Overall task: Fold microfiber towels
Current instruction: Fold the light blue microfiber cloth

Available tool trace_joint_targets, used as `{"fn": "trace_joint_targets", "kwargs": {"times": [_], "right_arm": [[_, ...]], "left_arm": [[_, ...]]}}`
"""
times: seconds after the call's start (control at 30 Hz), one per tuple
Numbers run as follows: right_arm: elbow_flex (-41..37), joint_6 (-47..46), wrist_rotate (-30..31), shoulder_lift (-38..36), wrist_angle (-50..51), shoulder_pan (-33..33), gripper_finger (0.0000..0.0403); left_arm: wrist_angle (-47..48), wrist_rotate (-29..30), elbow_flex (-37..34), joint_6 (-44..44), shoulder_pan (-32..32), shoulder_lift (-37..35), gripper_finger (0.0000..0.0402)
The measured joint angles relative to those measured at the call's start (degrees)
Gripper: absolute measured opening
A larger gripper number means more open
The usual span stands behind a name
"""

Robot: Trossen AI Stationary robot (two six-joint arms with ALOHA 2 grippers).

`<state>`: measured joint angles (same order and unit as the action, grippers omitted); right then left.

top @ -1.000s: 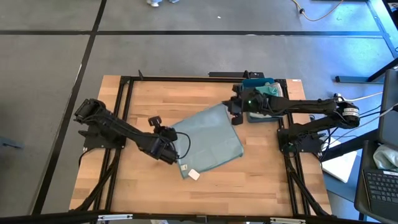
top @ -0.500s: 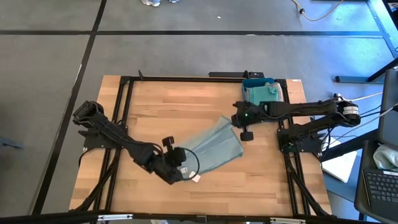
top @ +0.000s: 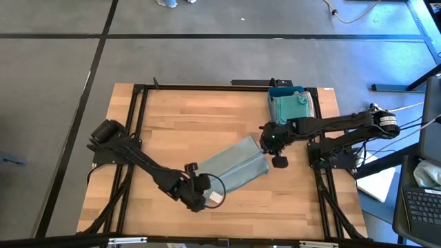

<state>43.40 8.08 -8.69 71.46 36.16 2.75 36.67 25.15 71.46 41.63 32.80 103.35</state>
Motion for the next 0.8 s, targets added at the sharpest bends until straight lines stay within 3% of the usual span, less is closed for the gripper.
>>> {"fn": "trace_joint_targets", "kwargs": {"times": [0.53,0.63,0.8], "right_arm": [[-3.9,1.6,0.7,0.1,-3.0,-1.6,0.0016],[-3.9,3.4,6.9,0.1,-6.5,-1.6,0.001],[-4.0,8.2,22.2,0.1,-18.6,-1.6,0.0007]], "left_arm": [[-2.8,-4.6,0.0,-1.7,0.1,2.0,0.0],[2.1,-3.8,0.0,-1.4,-0.7,1.3,0.0],[9.7,0.5,0.0,-1.7,-1.6,-0.8,0.0]]}}
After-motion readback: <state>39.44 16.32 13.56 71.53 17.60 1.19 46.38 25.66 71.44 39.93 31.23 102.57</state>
